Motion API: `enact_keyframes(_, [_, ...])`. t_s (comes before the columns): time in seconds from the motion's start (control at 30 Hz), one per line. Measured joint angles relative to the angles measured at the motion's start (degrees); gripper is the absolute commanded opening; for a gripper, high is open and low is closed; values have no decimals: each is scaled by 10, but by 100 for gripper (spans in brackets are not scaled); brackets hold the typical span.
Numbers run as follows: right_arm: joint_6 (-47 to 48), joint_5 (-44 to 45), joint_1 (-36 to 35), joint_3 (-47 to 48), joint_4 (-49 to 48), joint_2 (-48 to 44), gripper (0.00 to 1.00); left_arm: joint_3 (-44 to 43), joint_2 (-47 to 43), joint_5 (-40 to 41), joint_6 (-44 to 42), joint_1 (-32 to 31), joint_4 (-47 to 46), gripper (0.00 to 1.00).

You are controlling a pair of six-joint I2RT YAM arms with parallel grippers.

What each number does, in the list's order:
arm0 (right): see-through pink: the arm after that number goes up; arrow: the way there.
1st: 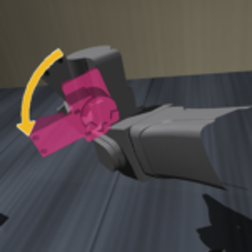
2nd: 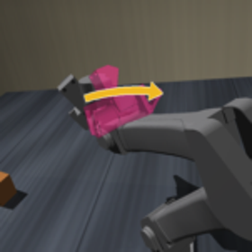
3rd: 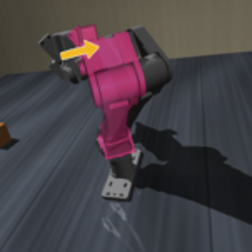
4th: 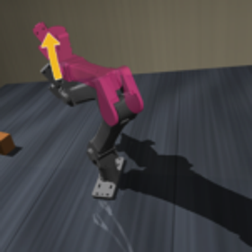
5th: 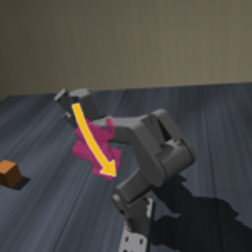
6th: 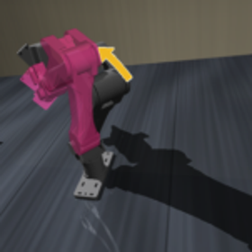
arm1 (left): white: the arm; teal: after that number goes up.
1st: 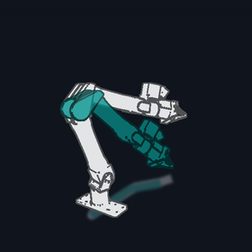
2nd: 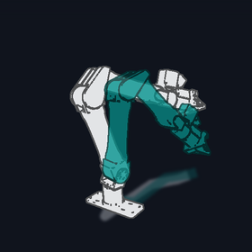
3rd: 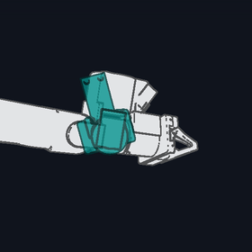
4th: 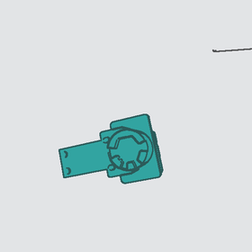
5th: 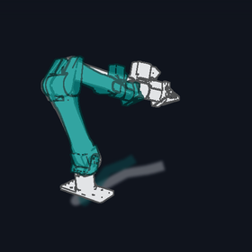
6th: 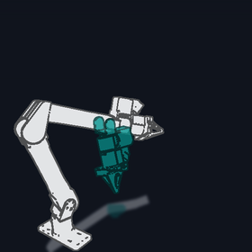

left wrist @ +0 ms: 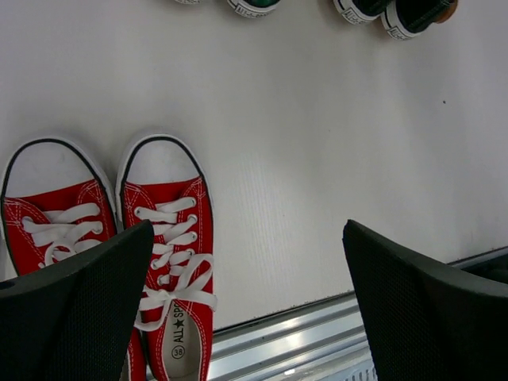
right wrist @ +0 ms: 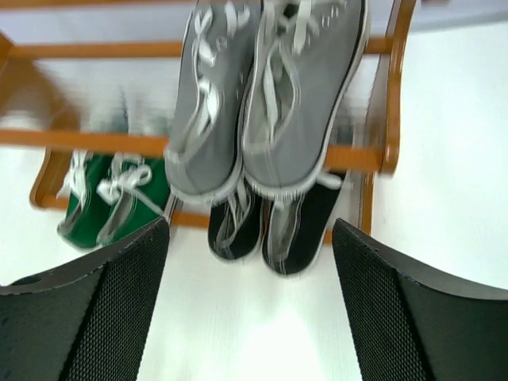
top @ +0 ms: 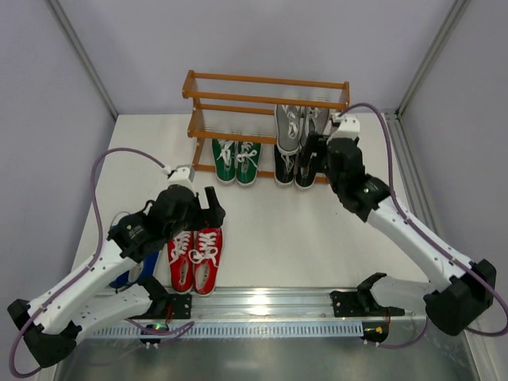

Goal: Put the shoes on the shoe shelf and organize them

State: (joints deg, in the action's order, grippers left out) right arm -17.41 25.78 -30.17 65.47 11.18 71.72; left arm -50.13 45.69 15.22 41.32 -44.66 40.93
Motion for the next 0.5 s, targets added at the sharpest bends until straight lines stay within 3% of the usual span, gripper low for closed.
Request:
enact_keyframes(0.1, [-26,-3,-23,-91,19,-99,88,-45,65,21,3,1,37,100])
enact_keyframes(0.27, [-68,-14,-49,-193,44,-248,96,-23,168,0,28,2,87,100])
enact_keyframes(0.37, [-86,-26,-64,-229,59,-301,97,5,224,-18,52,2,111,100])
enact_keyframes(0.5, [-102,-42,-75,-267,68,-333,97,20,232,-26,86,2,151,100])
